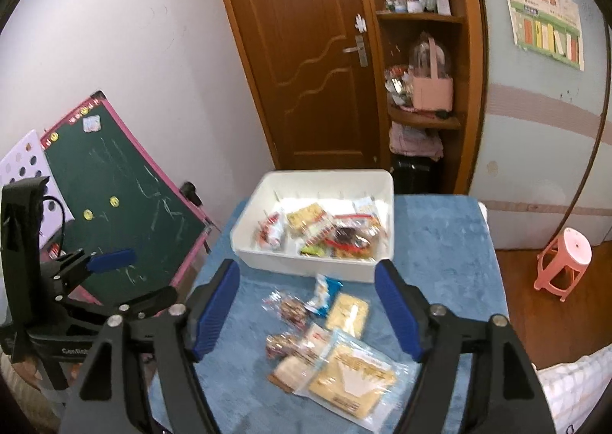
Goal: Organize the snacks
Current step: 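Withdraw both tools from the bin back over the remaining snacks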
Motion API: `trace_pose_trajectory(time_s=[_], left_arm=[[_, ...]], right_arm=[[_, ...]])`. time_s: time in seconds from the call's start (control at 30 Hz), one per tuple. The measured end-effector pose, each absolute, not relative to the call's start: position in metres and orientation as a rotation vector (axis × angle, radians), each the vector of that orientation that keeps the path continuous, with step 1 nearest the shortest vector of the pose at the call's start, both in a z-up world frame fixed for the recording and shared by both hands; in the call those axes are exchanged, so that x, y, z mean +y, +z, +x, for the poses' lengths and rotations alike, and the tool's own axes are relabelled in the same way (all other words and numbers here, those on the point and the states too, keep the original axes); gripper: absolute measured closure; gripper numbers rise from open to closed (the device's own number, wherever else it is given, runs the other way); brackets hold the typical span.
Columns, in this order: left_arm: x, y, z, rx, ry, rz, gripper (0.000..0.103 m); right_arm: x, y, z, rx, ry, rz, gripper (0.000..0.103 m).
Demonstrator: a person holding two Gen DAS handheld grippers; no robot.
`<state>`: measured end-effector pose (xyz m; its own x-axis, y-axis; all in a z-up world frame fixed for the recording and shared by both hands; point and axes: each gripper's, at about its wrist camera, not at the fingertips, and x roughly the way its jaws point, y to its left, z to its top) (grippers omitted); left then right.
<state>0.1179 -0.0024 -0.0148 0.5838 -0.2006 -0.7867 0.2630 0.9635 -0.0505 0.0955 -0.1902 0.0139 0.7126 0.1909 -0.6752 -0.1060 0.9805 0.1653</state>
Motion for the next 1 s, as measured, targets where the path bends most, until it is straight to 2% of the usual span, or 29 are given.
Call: trace_pose_trajectory(time_s=[0.33, 0.63, 0.8, 1.0], left_arm=[[-0.051, -0.121, 0.106, 1.121, -0.297, 0.103, 0.012], [-0.063, -0.206, 0.11, 1.283, -0.166, 0.036, 0.012], [-0.048, -0.234, 0.12, 1.356, -0.093, -0.11, 0.012], [-0.049, -0.241, 0.122, 1.357, -0.074, -0.075, 0.012]], right_arm=[[-0.242, -0.083, 0.123, 1.014, 0.31, 0.039, 0.028], [-0.235, -0.182, 0.145, 1.24, 0.54, -0.097, 0.028], [-0.218, -0.222, 0.162, 1.316, 0.679, -0.203, 0.028], [-0.204, -0.255, 0.176, 1.401, 0.828, -0.192, 0.029]])
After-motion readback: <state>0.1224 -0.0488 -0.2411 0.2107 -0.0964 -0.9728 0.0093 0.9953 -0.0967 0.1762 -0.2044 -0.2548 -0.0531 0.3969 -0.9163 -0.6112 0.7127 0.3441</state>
